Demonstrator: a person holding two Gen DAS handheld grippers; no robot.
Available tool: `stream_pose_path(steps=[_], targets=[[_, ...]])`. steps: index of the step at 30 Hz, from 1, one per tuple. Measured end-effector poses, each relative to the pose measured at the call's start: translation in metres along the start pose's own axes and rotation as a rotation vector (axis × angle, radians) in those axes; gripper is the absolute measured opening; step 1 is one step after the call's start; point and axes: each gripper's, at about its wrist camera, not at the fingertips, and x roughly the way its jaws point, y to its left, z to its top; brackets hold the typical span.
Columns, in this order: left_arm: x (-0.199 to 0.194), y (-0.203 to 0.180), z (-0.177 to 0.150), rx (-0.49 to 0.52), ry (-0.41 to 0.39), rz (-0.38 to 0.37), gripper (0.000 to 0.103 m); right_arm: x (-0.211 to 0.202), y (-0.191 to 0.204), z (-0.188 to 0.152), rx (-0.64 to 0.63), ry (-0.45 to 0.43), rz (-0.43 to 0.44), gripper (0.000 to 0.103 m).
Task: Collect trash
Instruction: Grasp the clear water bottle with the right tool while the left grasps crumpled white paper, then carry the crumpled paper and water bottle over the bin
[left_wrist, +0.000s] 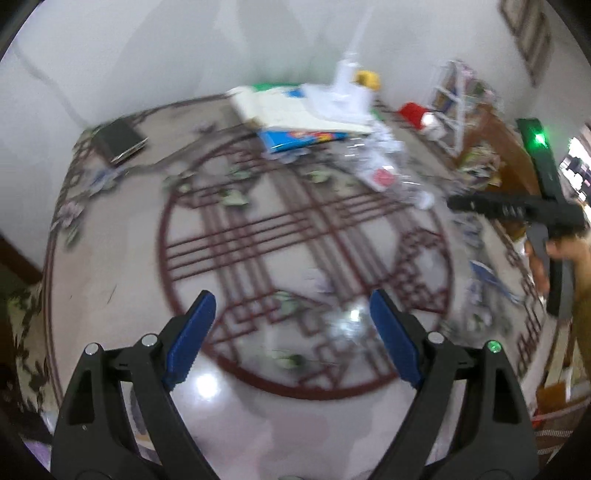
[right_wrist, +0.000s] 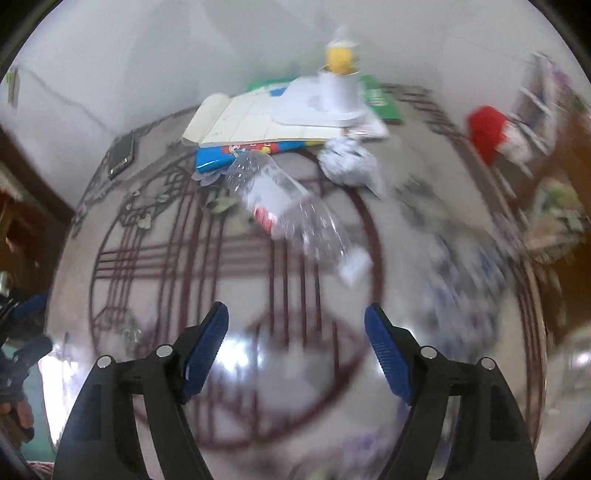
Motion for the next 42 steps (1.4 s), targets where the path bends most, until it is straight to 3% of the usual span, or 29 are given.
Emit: stream_pose_path(steps=[5,7,9,11,12,14,18,25,28,32,34,36,37,38,42], targets=[[0.023,0.009,0.013,-0.020,0.026,0.046,0.083,0.058,0.001,0.051,-0.116,0.061,0.061,0.074],[0.031,0.007,0.024,-0.002,0.015,0.055,0.083,0.078,0.003,0.064,-0.162,0.090,0.070,0.084],[0.039,0.004,0.040,0.017,-0.009,0.061,0.083,0.096,0.008,0.069,-0.219,0.119,0.061,0.085],[0.045,-0.001,0.060,0.035,-0.040,0.058,0.083,0.107,0.011,0.070,-0.255,0.135,0.051,0.072],[0.046,-0.004,0.067,0.046,-0.055,0.055,0.083,0.111,0.011,0.068,-0.264,0.142,0.053,0.058],[0.050,-0.014,0.086,0.083,-0.096,0.047,0.083,0.106,0.006,0.058,-0.220,0.129,0.065,0.057],[0.062,-0.043,0.122,0.157,-0.173,-0.010,0.086,0.062,-0.006,0.008,-0.091,0.018,0.151,0.056],[0.136,-0.129,0.166,0.264,-0.196,-0.143,0.088,-0.010,-0.036,-0.126,0.310,-0.066,0.073,0.057],[0.179,-0.171,0.178,0.299,-0.186,-0.117,0.088,-0.025,-0.041,-0.169,0.466,-0.099,0.055,0.057],[0.230,-0.200,0.194,0.251,-0.139,-0.074,0.088,-0.030,-0.044,-0.191,0.577,-0.120,0.085,0.057],[0.256,-0.208,0.198,0.248,-0.063,-0.023,0.088,-0.031,-0.044,-0.196,0.591,-0.119,0.091,0.057],[0.277,-0.205,0.198,0.207,0.025,-0.017,0.077,-0.032,-0.044,-0.196,0.595,-0.128,0.095,0.057],[0.276,-0.202,0.197,0.174,0.012,-0.020,0.070,-0.035,-0.044,-0.195,0.598,-0.143,0.097,0.057],[0.272,-0.201,0.196,0.171,-0.005,-0.016,0.056,-0.039,-0.046,-0.195,0.599,-0.159,0.096,0.057],[0.231,-0.200,0.184,0.210,-0.048,-0.060,0.053,-0.054,-0.046,-0.192,0.589,-0.205,0.080,0.057]])
